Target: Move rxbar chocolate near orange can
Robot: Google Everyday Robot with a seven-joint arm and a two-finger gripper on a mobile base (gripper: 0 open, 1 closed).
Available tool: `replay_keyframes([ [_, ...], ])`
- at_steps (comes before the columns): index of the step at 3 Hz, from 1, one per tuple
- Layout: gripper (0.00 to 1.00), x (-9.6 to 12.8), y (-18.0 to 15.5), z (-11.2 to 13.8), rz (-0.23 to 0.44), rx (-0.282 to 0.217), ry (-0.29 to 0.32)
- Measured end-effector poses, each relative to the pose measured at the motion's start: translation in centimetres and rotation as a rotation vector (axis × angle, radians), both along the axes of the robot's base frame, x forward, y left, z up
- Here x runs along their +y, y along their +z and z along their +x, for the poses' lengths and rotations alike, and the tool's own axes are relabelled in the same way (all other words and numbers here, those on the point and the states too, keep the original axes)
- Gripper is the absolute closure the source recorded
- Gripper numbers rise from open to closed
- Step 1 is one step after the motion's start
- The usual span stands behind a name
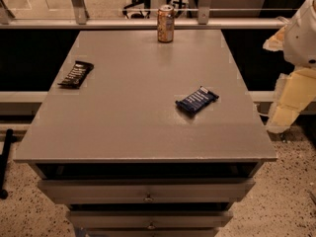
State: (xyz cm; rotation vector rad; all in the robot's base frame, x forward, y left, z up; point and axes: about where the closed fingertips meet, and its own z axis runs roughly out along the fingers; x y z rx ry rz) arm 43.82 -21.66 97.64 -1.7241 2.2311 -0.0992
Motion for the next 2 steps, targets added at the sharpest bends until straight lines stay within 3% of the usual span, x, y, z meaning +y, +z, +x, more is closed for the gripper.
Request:
replay_keyframes([
  [1,0.0,0.3,0.1,0.2,0.008,-0.011,0.0],
  [2,0.0,6.1,-1.4,3.8,0.144,-0.021,0.039],
])
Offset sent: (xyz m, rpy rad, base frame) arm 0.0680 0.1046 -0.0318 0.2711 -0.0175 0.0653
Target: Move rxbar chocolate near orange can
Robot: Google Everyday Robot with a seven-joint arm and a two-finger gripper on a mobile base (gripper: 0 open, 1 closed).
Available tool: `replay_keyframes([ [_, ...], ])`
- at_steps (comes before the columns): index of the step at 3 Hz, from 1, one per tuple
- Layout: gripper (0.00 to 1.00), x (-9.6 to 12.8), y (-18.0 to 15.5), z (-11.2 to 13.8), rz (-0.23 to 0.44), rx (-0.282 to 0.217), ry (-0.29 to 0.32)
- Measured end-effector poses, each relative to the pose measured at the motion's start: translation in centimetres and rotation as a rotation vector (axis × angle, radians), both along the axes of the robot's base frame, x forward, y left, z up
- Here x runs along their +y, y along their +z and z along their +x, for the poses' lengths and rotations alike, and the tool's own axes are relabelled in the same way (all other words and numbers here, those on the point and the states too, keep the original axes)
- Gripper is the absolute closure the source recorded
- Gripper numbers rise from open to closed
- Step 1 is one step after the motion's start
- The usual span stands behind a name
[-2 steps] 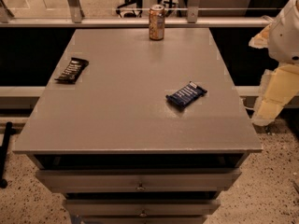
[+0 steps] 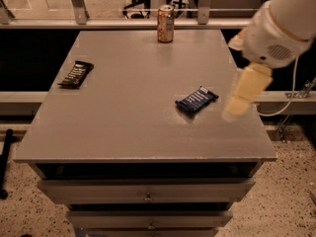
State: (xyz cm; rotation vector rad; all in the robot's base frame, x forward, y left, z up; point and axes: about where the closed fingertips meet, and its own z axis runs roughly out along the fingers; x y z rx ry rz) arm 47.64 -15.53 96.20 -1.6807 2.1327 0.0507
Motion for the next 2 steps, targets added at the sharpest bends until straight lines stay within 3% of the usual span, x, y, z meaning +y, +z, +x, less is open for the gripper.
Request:
replay_keyframes([
  [1,0.0,5.9,-1.03,3.43,0.113,-0.009,0.042],
  [2,0.0,5.9,-1.03,3.43,0.113,-0.009,0.042],
])
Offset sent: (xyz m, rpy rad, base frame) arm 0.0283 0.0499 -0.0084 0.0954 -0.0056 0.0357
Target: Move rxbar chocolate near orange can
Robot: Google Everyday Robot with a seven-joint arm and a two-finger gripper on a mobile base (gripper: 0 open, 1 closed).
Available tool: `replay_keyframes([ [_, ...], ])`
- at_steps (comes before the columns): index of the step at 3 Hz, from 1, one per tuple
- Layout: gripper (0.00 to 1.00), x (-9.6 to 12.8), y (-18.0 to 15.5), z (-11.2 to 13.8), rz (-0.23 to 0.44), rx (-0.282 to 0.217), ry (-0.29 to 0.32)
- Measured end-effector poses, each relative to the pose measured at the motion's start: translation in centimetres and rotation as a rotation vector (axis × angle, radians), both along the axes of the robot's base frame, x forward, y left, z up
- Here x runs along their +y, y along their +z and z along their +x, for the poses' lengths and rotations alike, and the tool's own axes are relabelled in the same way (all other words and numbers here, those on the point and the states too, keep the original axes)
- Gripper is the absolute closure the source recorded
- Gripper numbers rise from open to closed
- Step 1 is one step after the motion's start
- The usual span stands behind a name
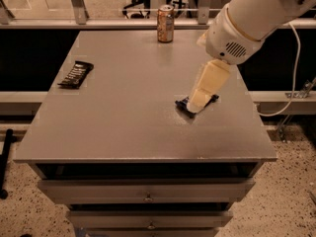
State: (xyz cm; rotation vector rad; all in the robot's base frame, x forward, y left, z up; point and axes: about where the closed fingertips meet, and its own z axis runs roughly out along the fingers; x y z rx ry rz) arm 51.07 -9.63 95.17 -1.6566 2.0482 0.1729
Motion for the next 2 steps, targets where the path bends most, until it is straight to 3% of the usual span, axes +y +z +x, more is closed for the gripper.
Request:
replay_keyframes([
  [1,0.0,1.4,-0.2,0.7,0.035,-0.016,0.014],
  [2,0.0,6.0,-0.8,3.4,0.128,-0.031,0.044],
])
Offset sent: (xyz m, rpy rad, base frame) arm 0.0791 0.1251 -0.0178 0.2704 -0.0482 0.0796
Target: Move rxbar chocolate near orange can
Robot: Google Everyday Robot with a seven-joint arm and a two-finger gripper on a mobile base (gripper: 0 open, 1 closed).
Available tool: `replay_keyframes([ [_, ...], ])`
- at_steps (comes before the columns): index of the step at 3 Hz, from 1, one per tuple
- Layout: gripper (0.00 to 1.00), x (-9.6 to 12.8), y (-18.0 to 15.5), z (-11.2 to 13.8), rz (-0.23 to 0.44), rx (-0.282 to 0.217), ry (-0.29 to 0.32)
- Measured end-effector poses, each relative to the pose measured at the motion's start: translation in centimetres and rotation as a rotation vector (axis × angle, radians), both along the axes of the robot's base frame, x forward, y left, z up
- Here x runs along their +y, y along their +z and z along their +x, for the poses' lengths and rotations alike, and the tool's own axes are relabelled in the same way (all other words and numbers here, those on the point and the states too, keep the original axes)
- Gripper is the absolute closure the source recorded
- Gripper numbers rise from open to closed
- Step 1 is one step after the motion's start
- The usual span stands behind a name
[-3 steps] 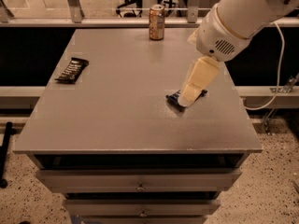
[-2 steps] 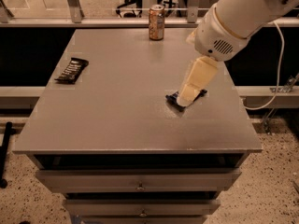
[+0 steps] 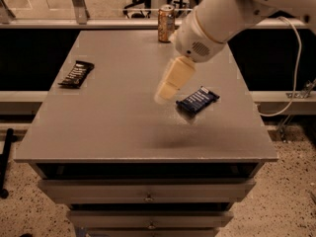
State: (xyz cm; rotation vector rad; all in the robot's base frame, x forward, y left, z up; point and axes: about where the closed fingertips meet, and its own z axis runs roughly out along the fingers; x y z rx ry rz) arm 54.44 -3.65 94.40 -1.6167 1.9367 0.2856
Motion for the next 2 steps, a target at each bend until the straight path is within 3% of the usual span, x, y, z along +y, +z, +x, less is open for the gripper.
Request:
replay_keyframes([
  [2,0.0,12.2,-2.0,6.5,0.203,-0.014,0.053],
])
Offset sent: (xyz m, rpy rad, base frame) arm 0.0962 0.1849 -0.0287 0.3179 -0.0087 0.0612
